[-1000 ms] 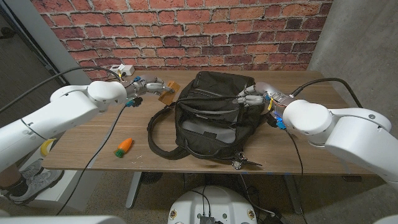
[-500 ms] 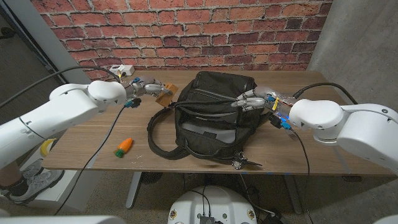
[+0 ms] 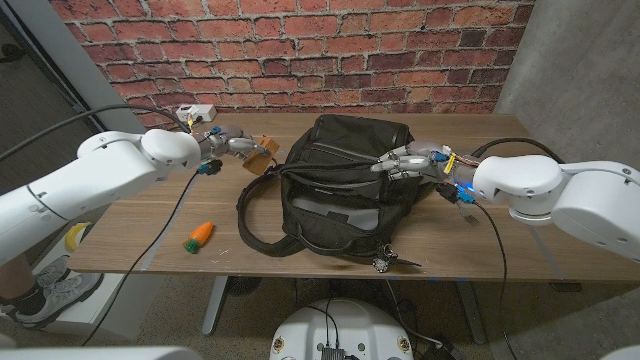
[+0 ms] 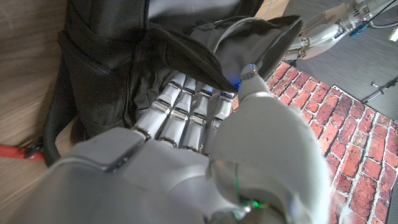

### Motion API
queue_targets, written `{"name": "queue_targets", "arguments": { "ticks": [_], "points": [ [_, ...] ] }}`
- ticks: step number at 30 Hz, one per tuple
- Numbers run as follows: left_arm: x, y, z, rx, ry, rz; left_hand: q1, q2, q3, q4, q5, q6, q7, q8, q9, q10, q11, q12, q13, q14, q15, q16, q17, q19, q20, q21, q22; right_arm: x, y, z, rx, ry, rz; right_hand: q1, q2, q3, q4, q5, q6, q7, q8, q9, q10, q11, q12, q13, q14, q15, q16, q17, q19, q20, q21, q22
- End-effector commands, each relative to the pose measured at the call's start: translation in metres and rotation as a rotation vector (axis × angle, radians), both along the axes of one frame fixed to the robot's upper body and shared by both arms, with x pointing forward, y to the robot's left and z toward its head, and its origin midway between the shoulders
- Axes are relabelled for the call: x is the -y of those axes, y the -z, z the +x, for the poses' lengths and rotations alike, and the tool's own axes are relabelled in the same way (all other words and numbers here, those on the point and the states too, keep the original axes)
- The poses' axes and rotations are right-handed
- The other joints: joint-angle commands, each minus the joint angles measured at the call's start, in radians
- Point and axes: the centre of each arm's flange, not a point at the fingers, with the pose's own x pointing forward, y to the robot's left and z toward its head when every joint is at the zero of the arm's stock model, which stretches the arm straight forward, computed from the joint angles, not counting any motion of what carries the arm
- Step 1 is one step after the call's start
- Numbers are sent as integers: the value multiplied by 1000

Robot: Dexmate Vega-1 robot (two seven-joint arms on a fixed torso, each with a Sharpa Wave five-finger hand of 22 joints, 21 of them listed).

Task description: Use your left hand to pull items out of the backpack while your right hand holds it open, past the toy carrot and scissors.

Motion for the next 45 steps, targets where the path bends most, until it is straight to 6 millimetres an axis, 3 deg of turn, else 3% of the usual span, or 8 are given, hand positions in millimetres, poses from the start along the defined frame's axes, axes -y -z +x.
{"name": "queue_targets", "arguments": {
  "ticks": [1, 8, 15, 45],
  "points": [
    [-5, 0, -2, -10, -47, 12, 0, 8, 8, -4, 5, 17, -7, 7, 138, -3, -3, 4, 0, 5, -5, -3, 3, -1, -2, 10, 3, 6, 1, 1, -42, -100, 30, 1, 5, -7, -1, 3, -46, 12, -18, 7, -53, 15, -21, 6, -41, -43, -15, 2, -32, 8, -10, 1],
    [-8, 1, -5, -11, -52, 12, 0, 8, 9, -3, 6, 16, -6, 7, 138, -3, -2, 4, -1, 5, -5, -4, 5, -2, -2, 11, 3, 5, 4, 2, -49, -134, 29, -2, 5, -11, 0, 5, -116, 23, -46, 13, -138, 32, -54, 13, -109, -16, -31, 1, -81, 20, -12, 0],
    [-10, 4, -8, -14, -52, 13, 1, 8, 11, -4, 6, 18, -6, 7, 139, -2, -4, 5, -3, 6, -5, -4, 7, -3, -2, 12, 3, 5, 8, 7, -71, -183, 53, -5, 7, -13, 2, 6, -154, 33, -62, 16, -179, 39, -68, 17, -145, 1, -36, -1, -115, 31, -14, 0],
    [-27, 12, -28, 5, -159, 14, 4, 6, 14, -5, 7, 23, -8, 8, 139, -2, -3, 7, -3, 9, -8, -7, 13, -2, -4, 17, 2, 7, 10, 41, -60, -313, 134, -9, 11, -15, 4, 6, -179, 40, -75, 19, -216, 47, -77, 23, -175, 12, -32, -5, -135, 41, -7, 0]
  ]
}}
